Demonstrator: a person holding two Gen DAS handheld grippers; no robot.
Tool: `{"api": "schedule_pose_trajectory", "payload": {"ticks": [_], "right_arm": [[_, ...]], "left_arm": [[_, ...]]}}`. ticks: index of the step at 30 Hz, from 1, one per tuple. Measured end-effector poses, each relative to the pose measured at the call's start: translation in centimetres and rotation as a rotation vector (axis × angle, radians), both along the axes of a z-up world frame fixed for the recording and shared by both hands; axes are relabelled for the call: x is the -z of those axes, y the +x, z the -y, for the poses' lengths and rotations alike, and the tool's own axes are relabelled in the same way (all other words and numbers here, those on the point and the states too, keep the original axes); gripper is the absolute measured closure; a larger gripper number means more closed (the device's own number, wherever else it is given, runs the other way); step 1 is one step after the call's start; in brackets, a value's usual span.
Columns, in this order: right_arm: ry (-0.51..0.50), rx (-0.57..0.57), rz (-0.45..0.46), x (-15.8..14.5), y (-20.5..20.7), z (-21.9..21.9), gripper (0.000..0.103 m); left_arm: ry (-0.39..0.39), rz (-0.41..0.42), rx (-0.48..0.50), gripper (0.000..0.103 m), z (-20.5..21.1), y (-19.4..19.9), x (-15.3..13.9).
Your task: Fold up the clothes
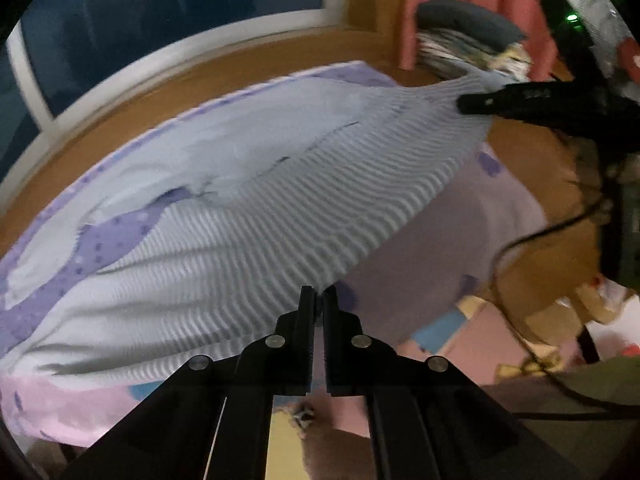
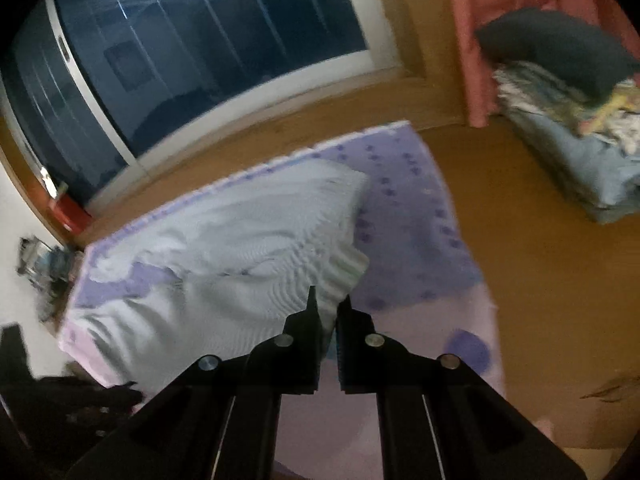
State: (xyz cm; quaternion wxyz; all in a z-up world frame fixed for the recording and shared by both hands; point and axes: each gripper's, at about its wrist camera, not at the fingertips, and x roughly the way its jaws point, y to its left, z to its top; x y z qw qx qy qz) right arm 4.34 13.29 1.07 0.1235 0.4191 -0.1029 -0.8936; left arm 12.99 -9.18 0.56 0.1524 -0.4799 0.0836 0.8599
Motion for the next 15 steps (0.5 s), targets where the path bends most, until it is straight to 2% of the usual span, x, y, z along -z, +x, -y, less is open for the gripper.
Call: {"api": "schedule_pose_trajectory", "payload": {"ticks": [3, 7, 10, 12, 13, 14, 15], "right_arm": [[0.033, 0.015, 0.048, 2.0, 0.3, -1.4, 0.098], [0.096, 0.001, 0.105, 5.4, 0.0, -1.4, 0.098], [0.16, -0.026, 0.109, 6.6, 0.1, -0.9, 0.097], [0.176, -0.037, 0.109, 6.3, 0.3, -0.9, 0.09], [0.175, -0.04, 0.118, 6.0, 0.4, -1.2, 0.083], [0.169, -0.042, 0.13, 5.8, 0.5, -1.6, 0.075], [0.157, -0.04, 0.139, 5.3, 0.7, -2.2, 0.073]], "left_arm": [[0.093, 0.071, 0.09, 0.1, -1.7, 0.4, 0.4], [0.015, 0.07, 0.144, 0.1, -3.9, 0.5, 1.4], [0.026, 0.052, 0.103, 0.098, -2.9, -0.2, 0.6], [0.016, 0.038, 0.044, 0.091, -1.4, -1.2, 0.0], [0.011, 0.034, 0.011, 0.086, -0.7, -1.6, -0.2], [0.014, 0.032, -0.025, 0.084, 0.3, -1.9, -0.5], [0.024, 0.031, -0.062, 0.084, 1.7, -2.4, -0.8]]}}
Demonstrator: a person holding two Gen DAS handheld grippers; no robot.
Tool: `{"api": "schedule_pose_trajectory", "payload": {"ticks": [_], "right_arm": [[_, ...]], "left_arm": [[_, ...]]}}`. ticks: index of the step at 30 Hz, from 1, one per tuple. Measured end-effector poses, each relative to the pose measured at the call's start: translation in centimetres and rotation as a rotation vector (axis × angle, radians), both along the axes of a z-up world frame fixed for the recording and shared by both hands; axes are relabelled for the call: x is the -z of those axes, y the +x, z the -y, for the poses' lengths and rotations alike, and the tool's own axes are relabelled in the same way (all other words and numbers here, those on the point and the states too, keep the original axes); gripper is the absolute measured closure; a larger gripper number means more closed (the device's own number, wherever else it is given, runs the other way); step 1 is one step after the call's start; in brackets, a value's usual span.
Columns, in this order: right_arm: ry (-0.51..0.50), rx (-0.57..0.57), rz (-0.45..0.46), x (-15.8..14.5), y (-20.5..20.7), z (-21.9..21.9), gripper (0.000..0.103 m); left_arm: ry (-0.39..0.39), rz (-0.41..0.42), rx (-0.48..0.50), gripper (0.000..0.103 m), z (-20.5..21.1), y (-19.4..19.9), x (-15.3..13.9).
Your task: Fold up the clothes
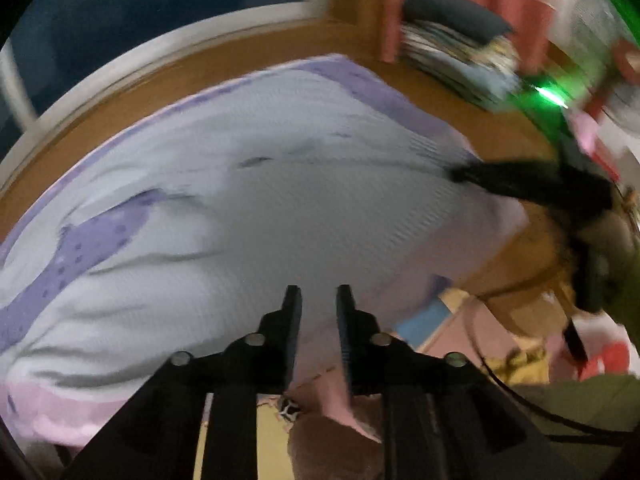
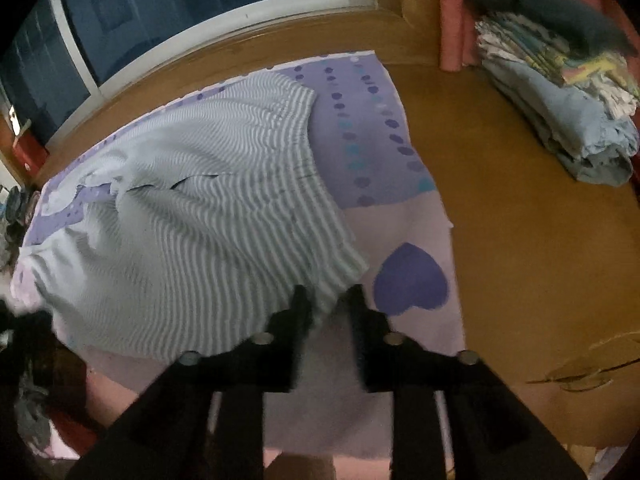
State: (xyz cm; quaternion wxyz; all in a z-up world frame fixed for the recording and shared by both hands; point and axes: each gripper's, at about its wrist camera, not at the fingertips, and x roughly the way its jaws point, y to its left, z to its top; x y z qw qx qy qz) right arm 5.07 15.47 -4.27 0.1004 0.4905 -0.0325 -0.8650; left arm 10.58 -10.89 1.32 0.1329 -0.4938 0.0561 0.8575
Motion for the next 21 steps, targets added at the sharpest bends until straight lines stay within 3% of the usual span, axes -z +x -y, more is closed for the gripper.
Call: {"api": "schedule_pose_trajectory", "payload": {"ticks": [6, 9, 13, 18, 21], "right_arm": [[-0.037, 0.021, -0.06, -3.9, 1.0, -1.9, 0.069], [-0.01, 0.037, -0.092, -4.9, -0.3, -0.8, 0.066], [-0.053, 0.047, -0.059, -4.3, -2.4, 1.6, 0.066], [-0.038, 0.019, -0.029, -3.2, -4.5, 5.5, 0.066], [-0.021, 0.03, -0.02, -2.7, -5.3, 7.1, 0.066]], "left_arm": [[0.085, 0.016, -0.096, 0.079, 7.8, -3.2, -0.5], [0.135, 0.029, -0.03, 0.073, 10.0, -5.5, -0.1], [0.109, 0.037, 0.049, 0.073, 10.6, -8.3, 1.1], [0.078, 0.077, 0.162, 0.073, 10.6, -11.3, 2.6], [0.106, 0.14, 0.231, 0.071, 10.4, -12.7, 4.0]]}}
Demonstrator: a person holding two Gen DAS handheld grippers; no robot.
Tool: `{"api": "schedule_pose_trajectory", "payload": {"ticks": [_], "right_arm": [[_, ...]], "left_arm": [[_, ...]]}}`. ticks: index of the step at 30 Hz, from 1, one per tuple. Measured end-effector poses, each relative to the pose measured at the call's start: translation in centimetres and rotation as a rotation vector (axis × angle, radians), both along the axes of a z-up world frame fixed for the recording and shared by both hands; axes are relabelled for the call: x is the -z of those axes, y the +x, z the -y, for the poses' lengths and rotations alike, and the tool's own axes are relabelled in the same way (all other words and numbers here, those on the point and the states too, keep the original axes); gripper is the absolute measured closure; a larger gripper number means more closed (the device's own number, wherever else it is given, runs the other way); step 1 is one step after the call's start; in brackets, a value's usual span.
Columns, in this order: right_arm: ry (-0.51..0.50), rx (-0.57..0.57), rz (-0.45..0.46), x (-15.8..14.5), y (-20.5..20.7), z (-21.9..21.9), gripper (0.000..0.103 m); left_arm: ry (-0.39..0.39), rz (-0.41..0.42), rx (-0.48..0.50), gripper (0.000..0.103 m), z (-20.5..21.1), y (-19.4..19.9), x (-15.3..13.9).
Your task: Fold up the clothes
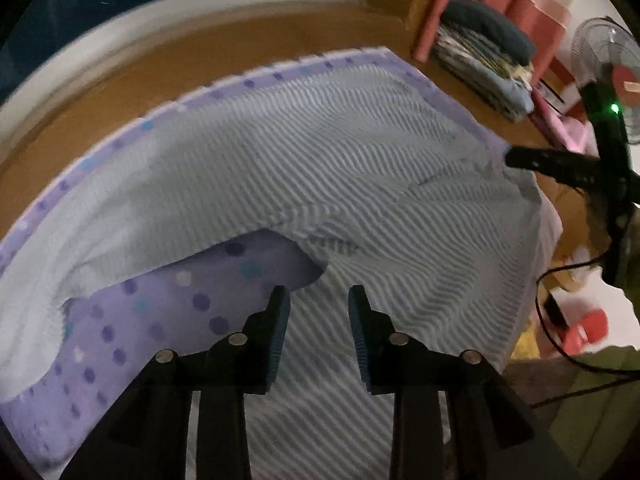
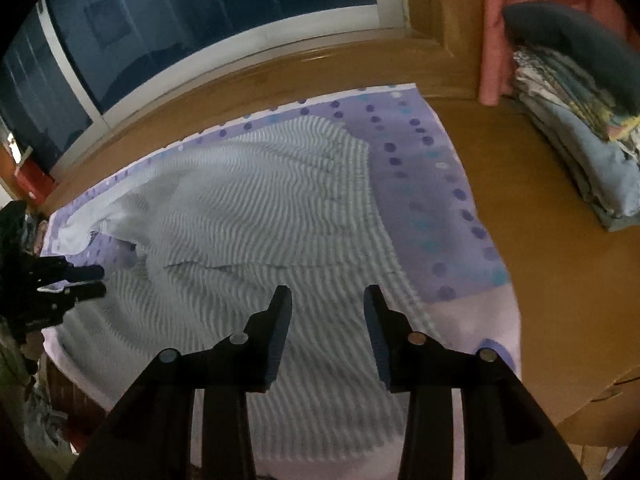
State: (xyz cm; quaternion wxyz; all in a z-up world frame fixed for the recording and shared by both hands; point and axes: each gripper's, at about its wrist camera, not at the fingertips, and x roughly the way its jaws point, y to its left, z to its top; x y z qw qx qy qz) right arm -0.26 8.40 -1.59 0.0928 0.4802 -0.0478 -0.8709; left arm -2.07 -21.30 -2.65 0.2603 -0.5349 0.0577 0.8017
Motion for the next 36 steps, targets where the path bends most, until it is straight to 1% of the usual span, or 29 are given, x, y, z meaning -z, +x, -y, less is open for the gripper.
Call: {"api": "schedule_pose_trajectory", "payload": {"ticks": [5, 6, 8, 11, 14, 18, 20, 23, 25, 26, 27, 28, 30, 31, 32, 34, 36], "right_arm": [[0.014, 0.002, 0.017, 0.1, -1.0, 1.1, 0.066], [0.023, -0.004, 0.019, 0.1, -1.3, 1.1, 0.066], [0.037, -0.016, 0.016, 0.0, -2.6, 1.0, 0.066], [0.016, -0.025, 0.022, 0.2, -5.4, 0.1, 0.066], [-0.031, -0.023, 0.035, 0.6, -8.8, -0.8, 0.066], [-0.046, -0.014, 0.046, 1.7, -13.2, -1.5, 0.066], [-0.056, -0.033, 0.063, 2.4, -14.9, -1.6, 0.066], [-0.025, -0.077, 0.077, 3.5, -16.3, -0.9, 0.066], [-0.006, -0.095, 0.069, 3.8, -16.6, -0.7, 0.063], [-0.002, -0.103, 0.065, 4.0, -16.7, -0.6, 0.061], [-0.007, -0.107, 0.06, 4.0, -16.7, -0.7, 0.06], [-0.013, -0.109, 0.057, 4.0, -16.7, -0.9, 0.06], [-0.026, -0.099, 0.045, 3.9, -16.6, -1.3, 0.06], [-0.036, -0.08, 0.034, 3.8, -16.5, -1.7, 0.06], [-0.053, -0.06, 0.022, 3.6, -16.3, -2.1, 0.06], [-0.089, -0.036, 0.0, 3.4, -15.8, -2.9, 0.06], [-0.101, -0.033, -0.001, 3.6, -15.8, -3.4, 0.058]], "left_arm": [[-0.026, 0.033, 0.043, 0.069, -0.6, -1.5, 1.2], [-0.017, 0.043, 0.049, 0.068, -0.7, -1.7, 1.4], [0.006, 0.072, 0.06, 0.064, -0.8, -2.2, 1.8], [0.053, 0.11, 0.073, 0.063, -0.8, -2.2, 2.5], [0.087, 0.131, 0.062, 0.063, -0.9, -1.7, 2.5], [0.071, 0.136, 0.011, 0.063, -1.2, -2.0, 2.4], [0.056, 0.135, -0.018, 0.063, -1.4, -2.5, 2.4], [0.034, 0.144, -0.032, 0.063, -1.9, -3.0, 2.8], [0.034, 0.147, -0.012, 0.063, -2.6, -2.9, 2.8], [0.046, 0.153, 0.002, 0.063, -3.0, -2.8, 2.8], [0.078, 0.168, 0.014, 0.063, -3.2, -2.6, 2.7], [0.106, 0.174, 0.023, 0.064, -3.5, -2.3, 2.6], [0.114, 0.159, 0.031, 0.078, -4.1, -1.6, 2.4], [0.102, 0.152, 0.024, 0.086, -4.2, -1.2, 2.5], [0.097, 0.149, 0.014, 0.09, -4.3, -0.8, 2.6], [0.131, 0.157, -0.023, 0.093, -3.8, -0.2, 2.4], [0.174, 0.166, -0.05, 0.093, -2.7, 0.6, 2.1]]}}
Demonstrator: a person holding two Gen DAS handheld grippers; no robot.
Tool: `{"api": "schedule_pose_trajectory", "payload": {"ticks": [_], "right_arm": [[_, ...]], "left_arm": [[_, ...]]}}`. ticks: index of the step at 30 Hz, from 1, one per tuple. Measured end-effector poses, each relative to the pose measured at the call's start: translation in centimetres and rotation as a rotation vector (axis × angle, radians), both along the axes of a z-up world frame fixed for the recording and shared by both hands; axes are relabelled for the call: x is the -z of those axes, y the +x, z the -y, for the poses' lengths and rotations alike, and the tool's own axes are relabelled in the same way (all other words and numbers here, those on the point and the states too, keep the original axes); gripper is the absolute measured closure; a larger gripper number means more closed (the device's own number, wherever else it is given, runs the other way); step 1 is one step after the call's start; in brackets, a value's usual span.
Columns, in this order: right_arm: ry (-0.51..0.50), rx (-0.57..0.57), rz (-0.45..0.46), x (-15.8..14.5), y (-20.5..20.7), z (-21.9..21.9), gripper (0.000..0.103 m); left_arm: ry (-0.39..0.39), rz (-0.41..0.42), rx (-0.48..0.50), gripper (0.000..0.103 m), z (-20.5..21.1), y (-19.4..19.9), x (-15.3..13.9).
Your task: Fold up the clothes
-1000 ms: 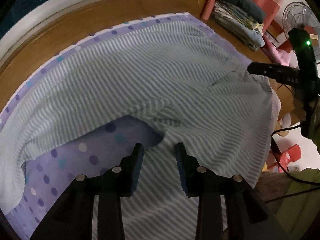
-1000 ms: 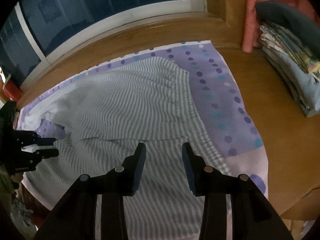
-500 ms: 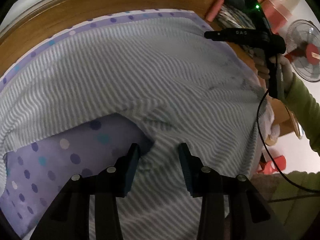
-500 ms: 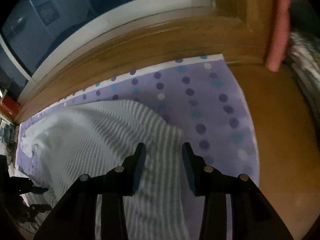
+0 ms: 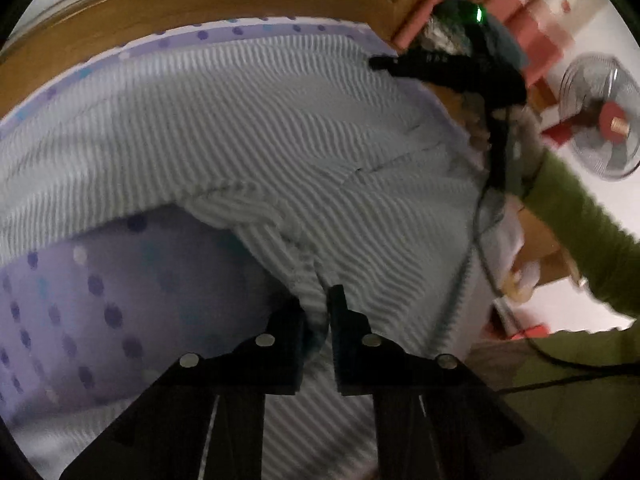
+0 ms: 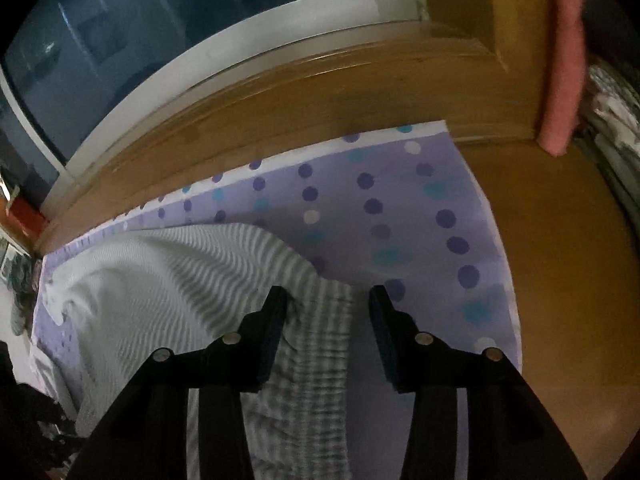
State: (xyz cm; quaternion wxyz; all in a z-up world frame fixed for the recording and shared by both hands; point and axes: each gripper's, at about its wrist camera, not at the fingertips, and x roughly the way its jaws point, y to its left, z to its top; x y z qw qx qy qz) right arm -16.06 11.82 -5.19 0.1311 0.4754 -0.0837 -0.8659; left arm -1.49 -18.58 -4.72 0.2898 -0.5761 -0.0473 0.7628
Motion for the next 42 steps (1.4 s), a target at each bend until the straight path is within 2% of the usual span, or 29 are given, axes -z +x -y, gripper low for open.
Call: {"api": "schedule_pose_trajectory", "payload": {"ticks": [4, 6, 8, 10, 14, 15, 18, 20, 21, 23, 25, 28, 33, 34, 37, 40, 42], "right_arm": [[-0.018, -0.023, 0.002, 0.4, -0.6, -0.1, 0.051], [0.004, -0.054, -0.023, 0.1, -0.5, 0.9, 0.053], [0.056, -0.088, -0.053, 0.0, -0.2, 2.3, 0.075], [0.143, -0.087, -0.103, -0.5, 0.5, 3.3, 0.079], [0.301, -0.016, -0.204, -2.3, 0.9, 4.1, 0.079], [0.327, -0.008, -0.207, -2.3, 0.6, 4.1, 0.079], [0.362, -0.027, -0.132, -0.4, -1.0, 3.9, 0.076], [0.375, -0.026, -0.132, -0.3, -1.2, 3.9, 0.073], [0.369, -0.035, -0.126, -0.5, -1.3, 3.7, 0.071], [0.331, -0.037, -0.122, -1.0, -1.2, 2.6, 0.06], [0.259, -0.018, -0.102, -1.7, -1.1, 0.7, 0.052], [0.141, -0.027, -0.079, -3.0, -0.4, -1.8, 0.049], [0.059, -0.051, -0.081, -4.4, 0.8, -4.2, 0.048], [0.042, -0.055, -0.084, -4.4, 0.7, -4.3, 0.049], [-0.015, -0.117, -0.089, -4.0, 0.3, -2.2, 0.087], [0.042, -0.198, -0.078, -2.5, -1.2, 2.0, 0.088], [0.119, -0.201, -0.068, -1.0, -2.1, 3.6, 0.088]], "left_arm": [[-0.009, 0.007, -0.021, 0.093, 0.5, 1.7, -0.4], [-0.02, 0.014, -0.032, 0.093, -0.2, 2.1, -0.3], [-0.021, 0.022, -0.05, 0.093, -0.2, 2.4, -0.4], [-0.017, 0.02, -0.063, 0.093, -0.5, 2.6, -0.8], [-0.011, 0.021, -0.048, 0.093, -0.7, 3.5, -1.5], [-0.012, 0.026, -0.045, 0.093, -0.9, 3.7, -1.4], [-0.022, 0.051, -0.052, 0.093, -0.8, 4.1, -0.7], [-0.012, 0.072, -0.074, 0.093, -0.5, 4.0, -0.1], [-0.007, 0.075, -0.078, 0.093, -0.3, 4.1, 0.0], [-0.009, 0.07, -0.081, 0.093, -0.2, 4.4, -0.1], [-0.011, 0.065, -0.082, 0.093, -0.4, 4.7, -0.2], [-0.02, 0.066, -0.093, 0.091, -0.9, 4.8, 0.0], [-0.018, 0.077, -0.136, 0.091, -0.3, 4.4, -0.4], [-0.019, 0.074, -0.142, 0.091, -0.2, 4.5, -0.7], [-0.027, 0.054, -0.149, 0.091, 0.0, 4.8, -1.6], [-0.038, 0.051, -0.155, 0.091, -0.3, 4.9, -1.8], [-0.046, 0.057, -0.159, 0.091, -0.6, 5.0, -1.6]]}}
